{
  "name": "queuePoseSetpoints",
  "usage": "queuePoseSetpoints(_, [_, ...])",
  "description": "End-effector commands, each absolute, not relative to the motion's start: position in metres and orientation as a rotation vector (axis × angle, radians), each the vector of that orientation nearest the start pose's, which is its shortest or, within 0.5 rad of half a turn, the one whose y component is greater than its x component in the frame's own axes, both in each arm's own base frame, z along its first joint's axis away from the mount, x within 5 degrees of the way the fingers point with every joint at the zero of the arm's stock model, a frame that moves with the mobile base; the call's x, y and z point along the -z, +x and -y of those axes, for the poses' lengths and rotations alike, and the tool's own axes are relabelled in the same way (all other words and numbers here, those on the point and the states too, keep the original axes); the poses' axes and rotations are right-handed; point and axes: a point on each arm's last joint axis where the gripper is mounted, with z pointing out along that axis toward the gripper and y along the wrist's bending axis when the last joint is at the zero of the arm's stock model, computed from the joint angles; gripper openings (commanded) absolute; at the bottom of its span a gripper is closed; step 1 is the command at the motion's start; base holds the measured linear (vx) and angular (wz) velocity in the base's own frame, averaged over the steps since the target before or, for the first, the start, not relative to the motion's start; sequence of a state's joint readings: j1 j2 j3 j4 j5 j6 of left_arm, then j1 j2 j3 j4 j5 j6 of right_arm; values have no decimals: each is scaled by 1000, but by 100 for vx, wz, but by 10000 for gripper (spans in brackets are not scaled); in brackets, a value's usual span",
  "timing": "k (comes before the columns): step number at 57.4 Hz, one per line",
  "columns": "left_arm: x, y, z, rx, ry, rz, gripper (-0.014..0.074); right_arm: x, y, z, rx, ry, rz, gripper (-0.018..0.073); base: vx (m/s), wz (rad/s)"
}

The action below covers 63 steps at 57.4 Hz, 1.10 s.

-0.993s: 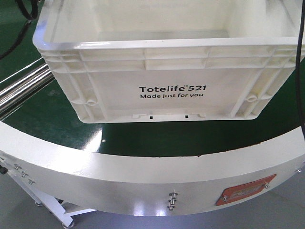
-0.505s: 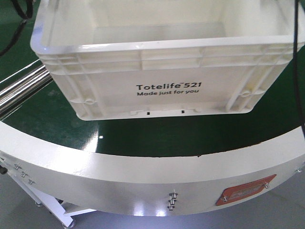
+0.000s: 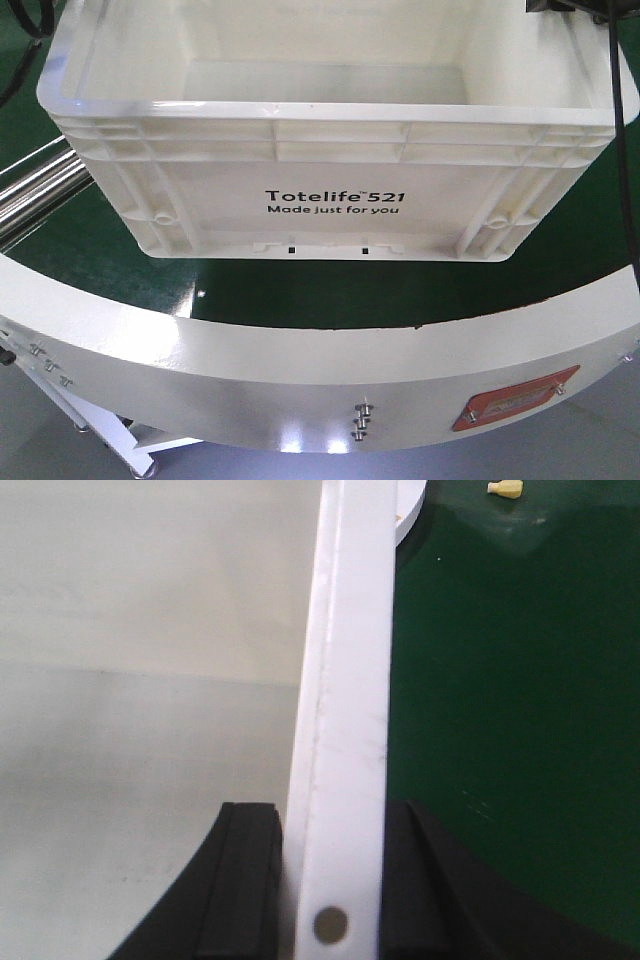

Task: Place moving items into box and shelve
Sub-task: 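Lift the tote with both grippers off the conveyor toward the robot, then hold the tote with both grippers while the base turns away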

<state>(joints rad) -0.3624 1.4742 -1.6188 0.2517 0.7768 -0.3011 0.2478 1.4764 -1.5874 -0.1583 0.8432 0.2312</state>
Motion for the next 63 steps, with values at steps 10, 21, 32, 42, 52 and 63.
queuePoseSetpoints(10, [-485,293,93,96,137,-1855,-1,-467,304,-64,-68,-93,-1969,-5,0,0])
queuePoseSetpoints(21, [-482,292,91,82,120,-1892,-1,-476,298,-63,-69,-94,-1924,-5,0,0])
queuePoseSetpoints(32, [-482,292,91,82,120,-1894,-1,-475,297,-62,-67,-94,-1930,-5,0,0])
queuePoseSetpoints(42, [-482,292,91,81,119,-1897,-1,-475,297,-62,-66,-94,-1932,-5,0,0])
queuePoseSetpoints(52, [-482,292,90,81,119,-1897,-1,-475,297,-62,-66,-94,-1934,-5,0,0])
queuePoseSetpoints(63, [-482,292,91,82,120,-1894,0,-475,297,-62,-66,-94,-1934,-5,0,0])
